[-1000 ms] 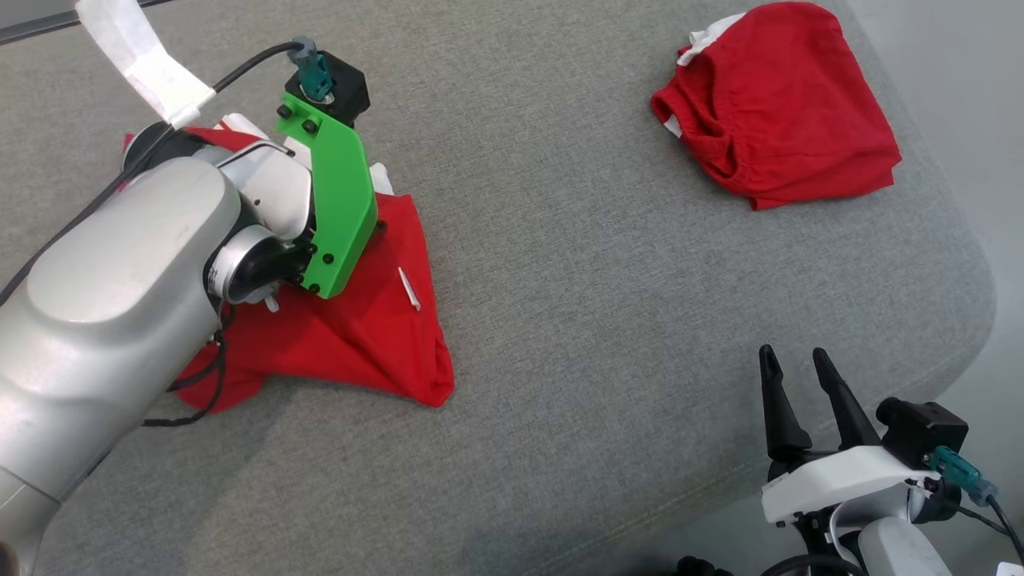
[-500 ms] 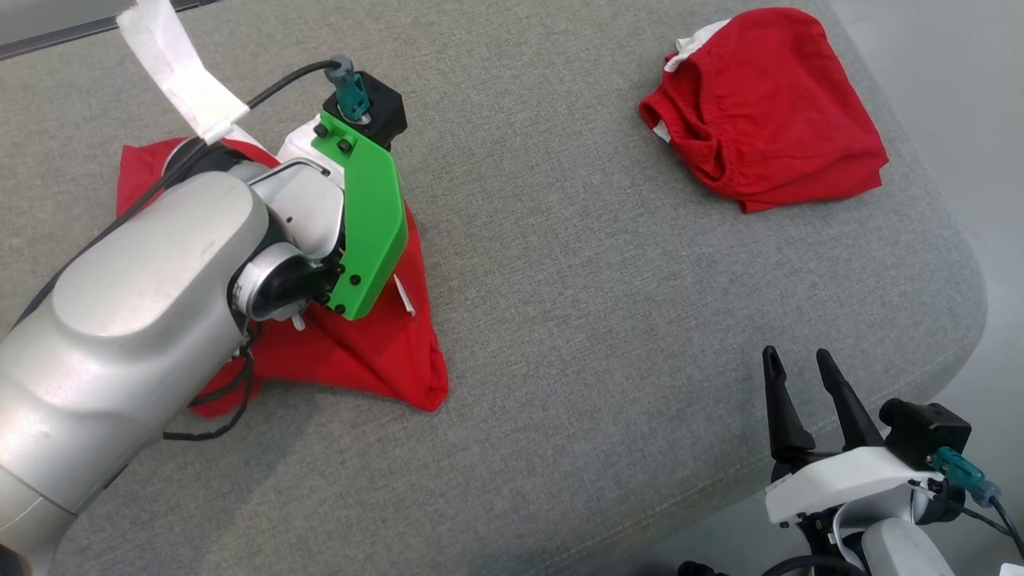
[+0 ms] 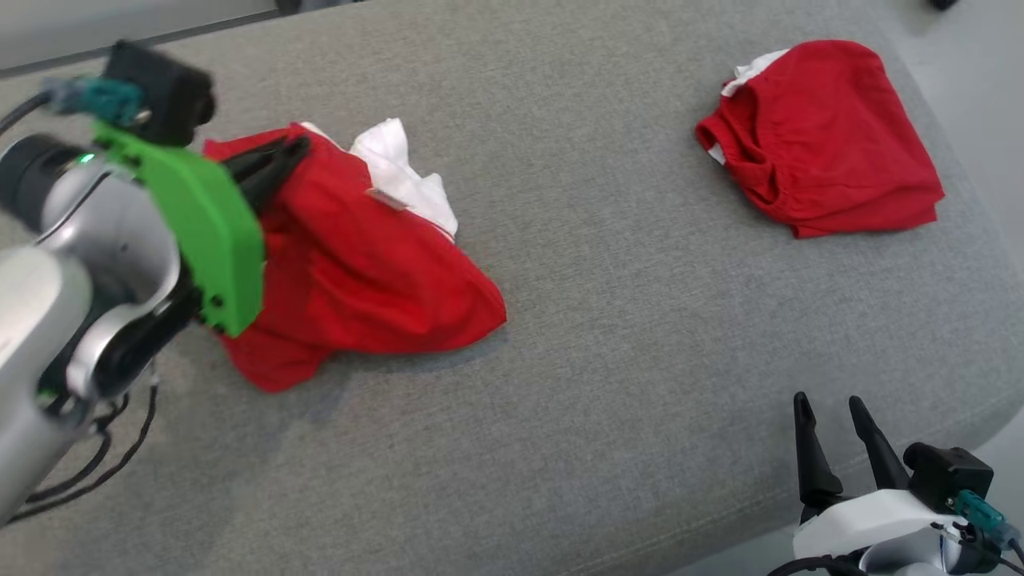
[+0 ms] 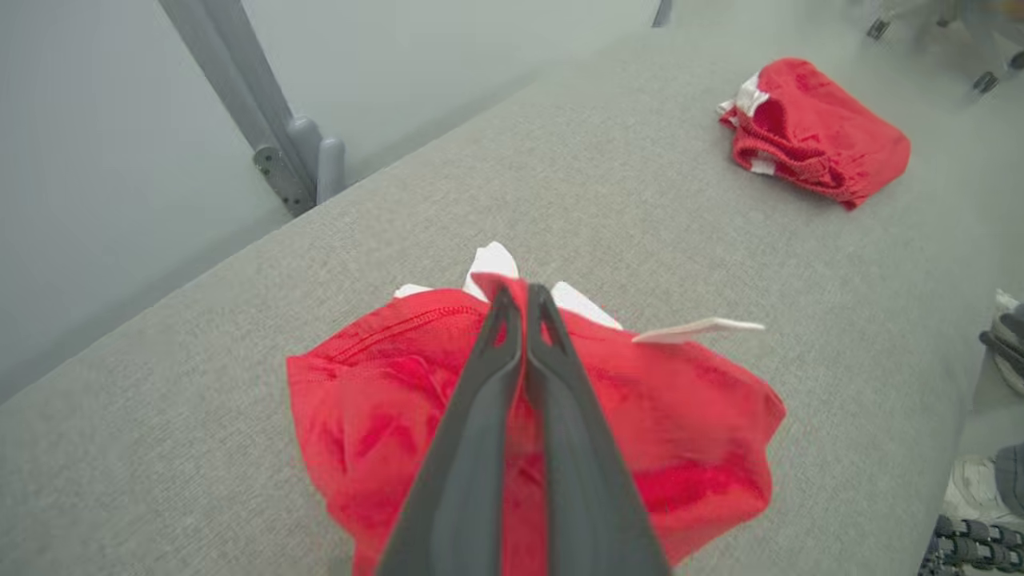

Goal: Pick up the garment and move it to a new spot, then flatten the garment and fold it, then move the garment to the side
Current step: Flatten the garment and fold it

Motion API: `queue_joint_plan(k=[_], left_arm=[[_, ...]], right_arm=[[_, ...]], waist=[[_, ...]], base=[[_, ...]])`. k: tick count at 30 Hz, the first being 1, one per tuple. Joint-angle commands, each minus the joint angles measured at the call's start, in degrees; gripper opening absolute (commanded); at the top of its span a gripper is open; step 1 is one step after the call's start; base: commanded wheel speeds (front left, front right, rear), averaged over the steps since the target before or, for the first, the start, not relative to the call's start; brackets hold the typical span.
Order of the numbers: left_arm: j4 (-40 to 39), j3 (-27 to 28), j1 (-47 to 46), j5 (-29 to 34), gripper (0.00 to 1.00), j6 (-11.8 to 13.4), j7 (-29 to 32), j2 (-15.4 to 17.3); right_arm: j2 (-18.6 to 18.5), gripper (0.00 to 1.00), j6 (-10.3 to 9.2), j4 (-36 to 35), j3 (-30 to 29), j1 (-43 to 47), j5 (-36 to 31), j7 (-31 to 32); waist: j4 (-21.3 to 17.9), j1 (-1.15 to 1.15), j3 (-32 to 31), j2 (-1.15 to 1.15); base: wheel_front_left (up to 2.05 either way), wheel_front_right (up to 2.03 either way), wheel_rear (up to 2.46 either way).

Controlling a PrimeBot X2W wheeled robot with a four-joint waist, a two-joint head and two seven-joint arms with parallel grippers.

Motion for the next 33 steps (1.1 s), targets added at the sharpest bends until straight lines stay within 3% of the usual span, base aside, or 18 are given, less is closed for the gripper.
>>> queue_joint_plan(k=[1, 5, 6, 9, 10, 14, 20, 28, 29, 31, 32, 33], left_arm=[[-3.9, 1.9, 4.0, -0.9, 0.00, 2.6, -2.6, 3.4], [-13.7, 6.9, 18.3, -5.3, 0.00, 10.7, -12.4, 12.0], [-16.2, 8.5, 26.0, -7.9, 0.00, 14.1, -18.1, 14.4], [-16.0, 10.2, 36.8, -11.3, 0.00, 17.1, -26.8, 15.7], [-15.3, 10.7, 39.8, -12.9, 0.00, 17.4, -29.6, 14.7], [-11.8, 11.4, 46.4, -15.5, 0.00, 16.6, -35.9, 12.3], [-4.0, 9.8, 51.4, -15.9, 0.00, 13.0, -40.4, 5.2], [7.6, 12.0, 53.0, -12.3, 0.00, 7.3, -42.3, -4.7], [8.3, 13.6, 53.3, -11.8, 0.07, 6.3, -42.2, -5.8], [9.7, 17.0, 54.8, -9.7, 0.49, 4.5, -42.2, -7.9], [10.2, 18.5, 55.9, -9.1, 0.98, 3.4, -42.2, -9.3], [11.2, 19.7, 57.0, -9.2, 1.00, 2.7, -42.2, -10.3]], right_arm=[[-0.2, 1.00, -0.07, 0.0, -0.3, 1.0, -1.0, -0.1], [-0.2, 1.00, -0.07, -0.5, -1.6, 2.0, -3.0, -0.1], [-0.2, 1.00, -0.07, -0.6, -2.1, 2.7, -4.0, -0.1], [-0.7, 1.00, -0.07, -0.7, -1.9, 3.6, -5.1, -0.1], [-1.0, 1.00, -0.07, -0.7, -1.7, 3.9, -5.3, -0.1], [-1.6, 1.00, -0.07, -0.7, -1.6, 4.6, -5.7, -0.1], [-2.5, 1.00, -0.07, -0.6, -1.0, 5.6, -5.8, -0.1], [-2.4, 1.00, -0.07, -0.4, -0.3, 6.2, -5.7, -0.1], [-2.4, 1.00, -0.07, -0.3, -0.5, 6.3, -5.7, -0.1], [-2.3, 1.00, -0.07, -0.3, -0.8, 6.4, -5.7, -0.1], [-2.2, 1.00, -0.07, -0.4, -0.9, 6.5, -5.7, -0.1], [-2.2, 1.00, -0.07, -0.4, -0.9, 6.7, -5.7, -0.1]], waist=[[4.5, 0.00, -2.8, 0.00], [9.7, 0.00, -5.0, 0.00], [12.6, 0.00, -6.1, 0.00], [16.4, 0.00, -7.5, 0.00], [17.6, 0.00, -7.9, 0.00], [20.8, 0.00, -9.0, 0.00], [24.7, 0.00, -10.2, 0.00], [24.6, 0.00, -10.3, 0.00], [24.4, 0.00, -10.3, 0.00], [23.7, 0.00, -10.4, 0.00], [23.3, 0.00, -10.4, 0.00], [22.9, 0.00, -10.4, 0.00]], base=[[0.00, 0.00, 0.00], [0.00, 0.00, 0.00], [0.00, 0.00, 0.00], [0.00, 0.00, 0.00], [0.00, 0.00, 0.00], [0.00, 0.00, 0.00], [0.00, 0.00, 0.00], [0.00, 0.00, 0.00], [0.00, 0.00, 0.00], [0.00, 0.00, 0.00], [0.00, 0.00, 0.00], [0.00, 0.00, 0.00]])
